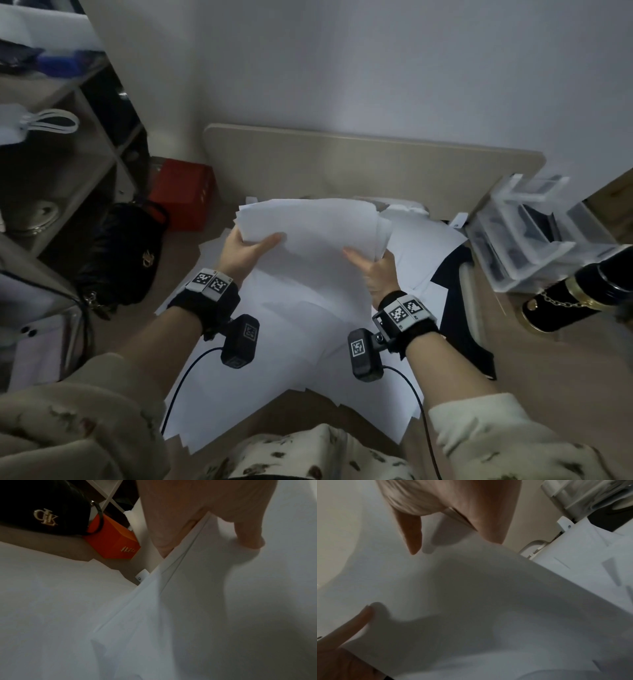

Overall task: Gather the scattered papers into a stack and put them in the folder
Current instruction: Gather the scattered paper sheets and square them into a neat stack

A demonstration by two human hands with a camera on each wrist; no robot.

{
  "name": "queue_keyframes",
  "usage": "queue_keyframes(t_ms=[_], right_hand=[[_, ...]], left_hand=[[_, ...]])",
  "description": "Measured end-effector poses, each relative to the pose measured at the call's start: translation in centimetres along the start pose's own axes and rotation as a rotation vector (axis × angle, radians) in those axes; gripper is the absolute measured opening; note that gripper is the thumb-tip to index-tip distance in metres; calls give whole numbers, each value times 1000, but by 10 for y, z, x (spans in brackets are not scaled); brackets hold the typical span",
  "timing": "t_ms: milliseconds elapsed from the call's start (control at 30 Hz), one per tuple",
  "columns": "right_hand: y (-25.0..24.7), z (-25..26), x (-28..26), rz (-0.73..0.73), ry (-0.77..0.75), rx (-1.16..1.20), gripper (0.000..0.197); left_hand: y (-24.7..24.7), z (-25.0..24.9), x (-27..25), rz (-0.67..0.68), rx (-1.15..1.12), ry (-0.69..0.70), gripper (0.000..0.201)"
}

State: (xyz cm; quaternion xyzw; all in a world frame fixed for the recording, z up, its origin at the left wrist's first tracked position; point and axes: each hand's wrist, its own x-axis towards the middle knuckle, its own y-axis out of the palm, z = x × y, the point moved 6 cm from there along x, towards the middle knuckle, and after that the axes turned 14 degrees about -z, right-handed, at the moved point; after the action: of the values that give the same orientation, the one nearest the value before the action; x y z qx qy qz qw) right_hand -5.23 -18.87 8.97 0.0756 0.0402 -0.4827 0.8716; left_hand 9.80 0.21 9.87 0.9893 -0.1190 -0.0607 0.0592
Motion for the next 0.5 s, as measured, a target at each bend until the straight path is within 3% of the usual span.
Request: queue_keyframes(t_ms=[233, 367, 500], right_hand=[[4, -25, -13, -64, 120, -1, 43], [11, -17, -13, -80, 146, 86, 32], [12, -9, -12, -37, 75, 55, 19]], left_hand=[[0, 19, -12, -53, 88, -104, 13], [0, 13, -16, -68, 0, -82, 11], [-5, 3, -18, -87, 11, -20, 19]])
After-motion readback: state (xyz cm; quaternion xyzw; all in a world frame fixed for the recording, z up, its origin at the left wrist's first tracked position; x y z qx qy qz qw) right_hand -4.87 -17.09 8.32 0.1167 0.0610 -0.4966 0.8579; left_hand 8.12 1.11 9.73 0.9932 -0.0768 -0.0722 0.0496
